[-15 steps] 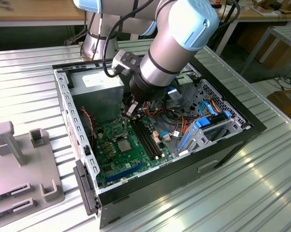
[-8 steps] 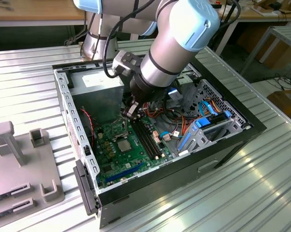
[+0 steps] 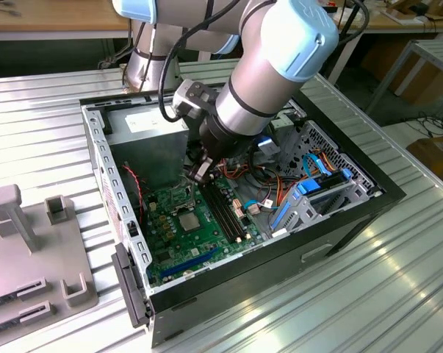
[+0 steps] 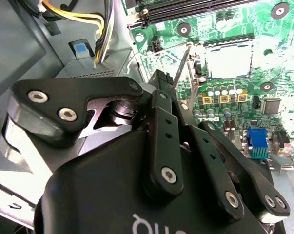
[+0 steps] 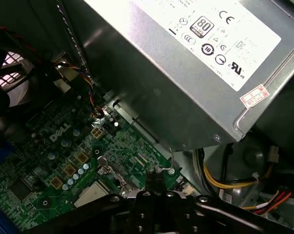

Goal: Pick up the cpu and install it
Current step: 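Close the cpu cover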

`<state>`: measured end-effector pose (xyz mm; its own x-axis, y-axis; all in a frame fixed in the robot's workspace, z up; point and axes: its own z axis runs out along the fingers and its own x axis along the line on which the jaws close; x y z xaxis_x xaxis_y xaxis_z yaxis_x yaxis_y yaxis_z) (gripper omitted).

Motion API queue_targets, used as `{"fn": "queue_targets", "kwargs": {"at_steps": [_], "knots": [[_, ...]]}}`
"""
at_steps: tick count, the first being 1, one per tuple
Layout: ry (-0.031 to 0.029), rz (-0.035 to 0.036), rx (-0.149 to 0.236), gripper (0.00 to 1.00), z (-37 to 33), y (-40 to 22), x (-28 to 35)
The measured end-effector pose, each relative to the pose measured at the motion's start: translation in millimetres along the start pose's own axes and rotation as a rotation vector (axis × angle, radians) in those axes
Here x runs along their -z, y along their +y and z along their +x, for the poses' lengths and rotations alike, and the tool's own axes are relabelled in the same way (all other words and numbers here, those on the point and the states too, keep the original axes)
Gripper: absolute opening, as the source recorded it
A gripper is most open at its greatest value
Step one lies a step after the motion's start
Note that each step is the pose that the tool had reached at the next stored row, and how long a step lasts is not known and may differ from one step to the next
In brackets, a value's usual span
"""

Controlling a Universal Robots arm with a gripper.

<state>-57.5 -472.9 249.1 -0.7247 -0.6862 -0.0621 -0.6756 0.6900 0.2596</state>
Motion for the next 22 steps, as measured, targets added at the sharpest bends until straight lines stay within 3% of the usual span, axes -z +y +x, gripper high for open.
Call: {"fn": "queue_targets", "kwargs": {"at_steps": [1,7,22], "knots": [[-0.0010,-0.0010,0.000,0.11,3.3,-3.3,1.1],[-0.0051,-0.0055,0.001,0.11,5.6,-5.0,4.7],[-0.0054,-0.0059,0.001,0.11,11.0,-10.3,7.0]]}}
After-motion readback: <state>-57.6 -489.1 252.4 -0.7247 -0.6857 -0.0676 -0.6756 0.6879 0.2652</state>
